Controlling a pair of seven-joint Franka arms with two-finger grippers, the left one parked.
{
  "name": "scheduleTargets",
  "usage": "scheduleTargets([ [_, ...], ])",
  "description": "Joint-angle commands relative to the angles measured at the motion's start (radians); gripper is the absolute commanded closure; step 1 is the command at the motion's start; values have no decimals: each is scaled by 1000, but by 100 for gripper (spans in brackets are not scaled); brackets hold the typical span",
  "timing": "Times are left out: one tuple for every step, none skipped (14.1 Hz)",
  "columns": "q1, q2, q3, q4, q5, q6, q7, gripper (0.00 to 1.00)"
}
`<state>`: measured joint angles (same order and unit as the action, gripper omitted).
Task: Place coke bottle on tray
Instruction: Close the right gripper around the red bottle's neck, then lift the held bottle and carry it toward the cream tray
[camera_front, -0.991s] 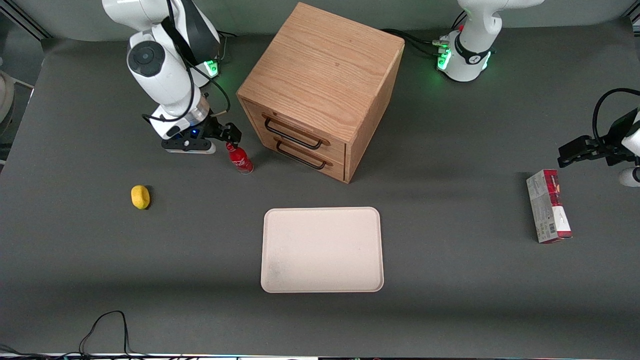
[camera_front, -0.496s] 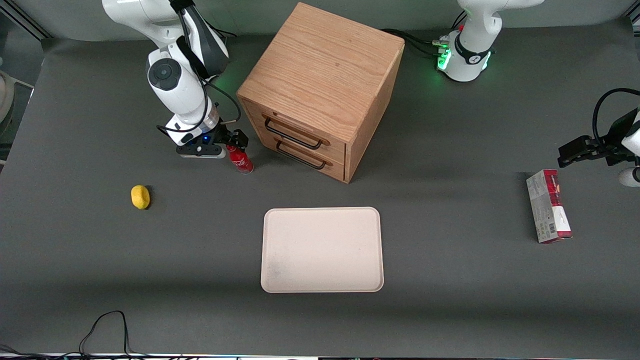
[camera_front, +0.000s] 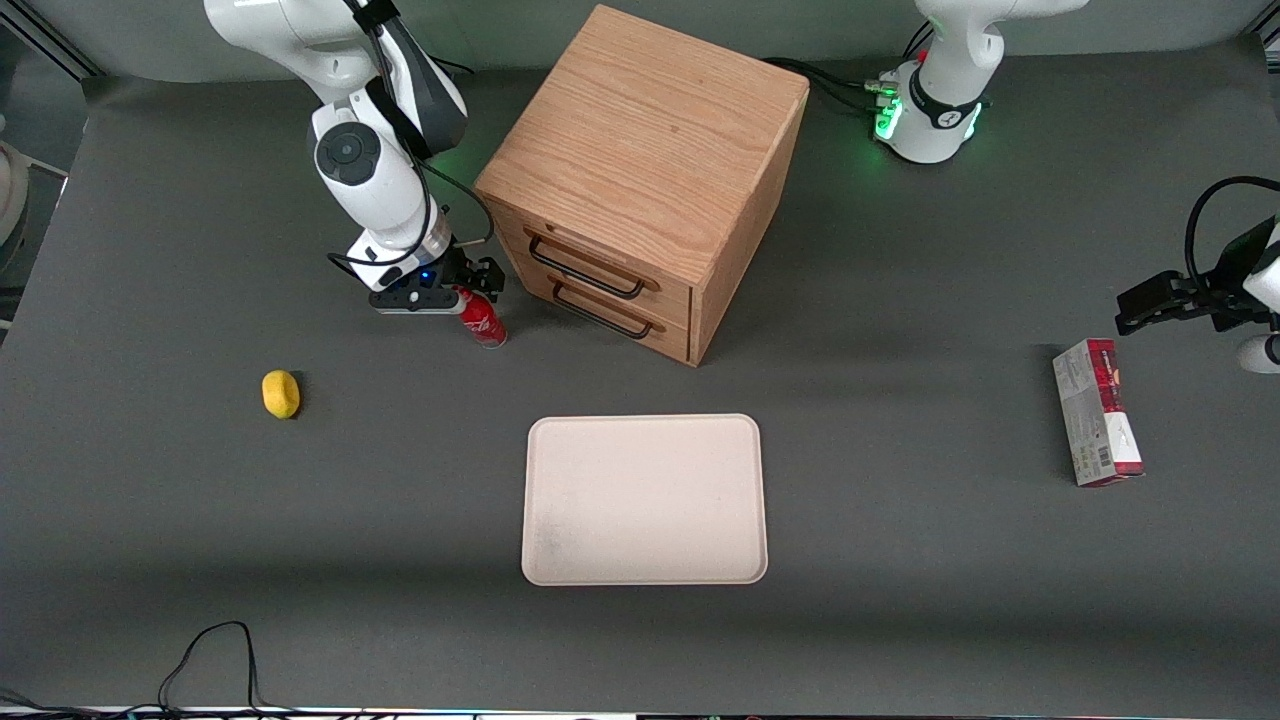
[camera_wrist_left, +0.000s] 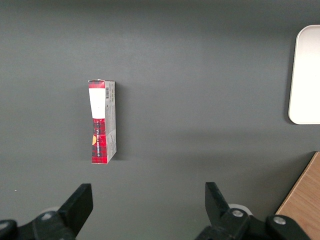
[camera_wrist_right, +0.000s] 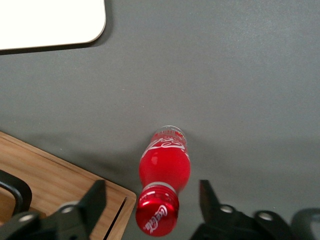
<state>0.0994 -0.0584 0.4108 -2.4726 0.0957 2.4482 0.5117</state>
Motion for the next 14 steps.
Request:
scheduleTargets([
  [3,2,-1,-3,2,17,4,62],
  [2,2,-1,-3,1,17,4,73],
  [2,2,-1,-3,1,17,2,86],
  [0,3,-1,-3,-1,17,2,100],
  [-3,6,-1,-2,-1,15,2,100],
  [-4,6,-1,-2,-1,15,2,100],
  [-6,6,-1,3,-1,11,2,100],
  [-7,2,-3,12,1,8,2,100],
  [-10,-1,-7,43,-1,-4,2,100],
  [-18,-1,-9,85,-2,-64,4,100],
  [-27,-1,-13,159,-5,-145,2,100],
  [-35,3,-27,238,-19,-234,2,100],
  [-37,15,-42,336,-45,-338,1,100],
  [-41,44,-52,431,-63,-430,1,100],
])
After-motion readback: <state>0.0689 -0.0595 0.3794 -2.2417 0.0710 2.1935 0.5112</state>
